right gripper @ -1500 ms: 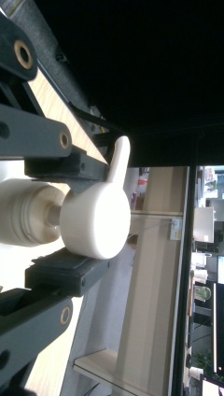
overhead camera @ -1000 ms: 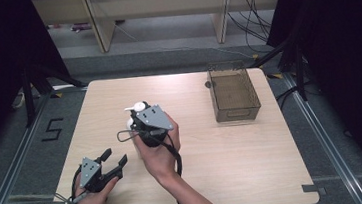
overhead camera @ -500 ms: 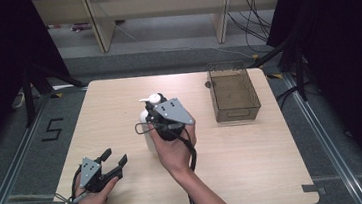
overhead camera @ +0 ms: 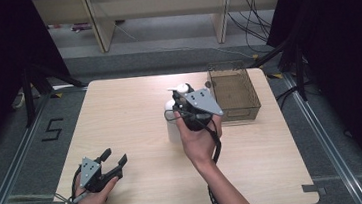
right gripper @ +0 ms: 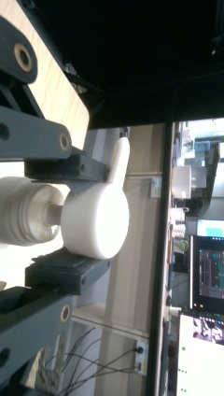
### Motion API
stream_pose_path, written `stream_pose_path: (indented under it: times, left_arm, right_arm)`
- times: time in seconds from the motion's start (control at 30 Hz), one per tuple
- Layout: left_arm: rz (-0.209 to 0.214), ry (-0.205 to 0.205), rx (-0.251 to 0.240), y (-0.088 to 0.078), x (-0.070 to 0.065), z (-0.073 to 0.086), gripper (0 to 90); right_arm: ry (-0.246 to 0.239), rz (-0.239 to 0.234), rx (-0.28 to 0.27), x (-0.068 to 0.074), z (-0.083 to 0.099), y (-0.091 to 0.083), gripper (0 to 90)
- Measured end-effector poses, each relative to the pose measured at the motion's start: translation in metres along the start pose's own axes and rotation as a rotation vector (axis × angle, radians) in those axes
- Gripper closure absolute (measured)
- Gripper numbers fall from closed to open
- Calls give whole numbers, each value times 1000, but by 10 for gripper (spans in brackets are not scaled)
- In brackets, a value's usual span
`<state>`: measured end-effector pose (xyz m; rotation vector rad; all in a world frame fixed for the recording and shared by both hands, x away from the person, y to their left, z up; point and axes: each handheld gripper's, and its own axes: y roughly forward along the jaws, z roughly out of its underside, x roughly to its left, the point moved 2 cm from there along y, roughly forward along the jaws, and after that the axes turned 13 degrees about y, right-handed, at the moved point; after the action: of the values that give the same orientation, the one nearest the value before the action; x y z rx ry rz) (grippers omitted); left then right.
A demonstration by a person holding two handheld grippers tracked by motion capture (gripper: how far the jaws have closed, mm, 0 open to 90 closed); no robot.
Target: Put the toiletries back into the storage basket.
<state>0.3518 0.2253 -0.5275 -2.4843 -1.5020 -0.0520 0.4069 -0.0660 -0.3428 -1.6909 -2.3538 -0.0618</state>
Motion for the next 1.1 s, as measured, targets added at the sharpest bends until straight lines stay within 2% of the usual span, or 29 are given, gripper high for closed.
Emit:
stream_pose_path:
  times: [0.1, 0.17, 0.2, 0.23, 0.3, 0.37, 0.43, 0.57, 0.63, 0.73, 0.77, 0.9, 1.1]
  left_arm:
    - [-2, -2, -1, 0, 0, 0, 339]
    - [-3, -2, -1, 0, 0, 0, 339]
    - [-3, -2, -1, 0, 0, 0, 339]
    - [-3, -1, -1, 0, 0, 0, 339]
    - [-4, -2, -1, 0, 0, 0, 339]
    - [-5, -2, -1, 0, 0, 0, 339]
    - [-6, -3, 0, 0, 0, 0, 338]
    - [-8, -4, 0, 0, 0, 0, 338]
    - [-8, -4, 1, 0, 0, 0, 338]
    - [-10, -8, -2, 0, 0, 0, 338]
    - [-9, -8, -3, 0, 1, 0, 338]
    - [-10, -7, -4, 0, 1, 0, 338]
    - [-12, -11, -6, -1, 1, 0, 338]
  right_arm:
    - [3, 8, -4, -6, -3, -1, 600]
    - [8, 11, 2, -16, -8, -4, 600]
    - [8, 11, 2, -16, -8, -4, 600]
    - [6, 19, 0, -24, -11, -4, 600]
    - [18, 24, 8, -28, -13, -5, 600]
    - [0, 35, -2, -36, -16, -6, 600]
    - [20, 48, 2, -43, -19, -8, 600]
    - [5, 67, -15, -56, -25, -12, 600]
    - [20, 74, -24, -63, -29, -14, 600]
    - [16, 81, -26, -70, -32, -16, 600]
    - [36, 82, -24, -71, -33, -17, 600]
    - [22, 100, -35, -83, -40, -20, 600]
    - [24, 114, -50, -92, -45, -24, 600]
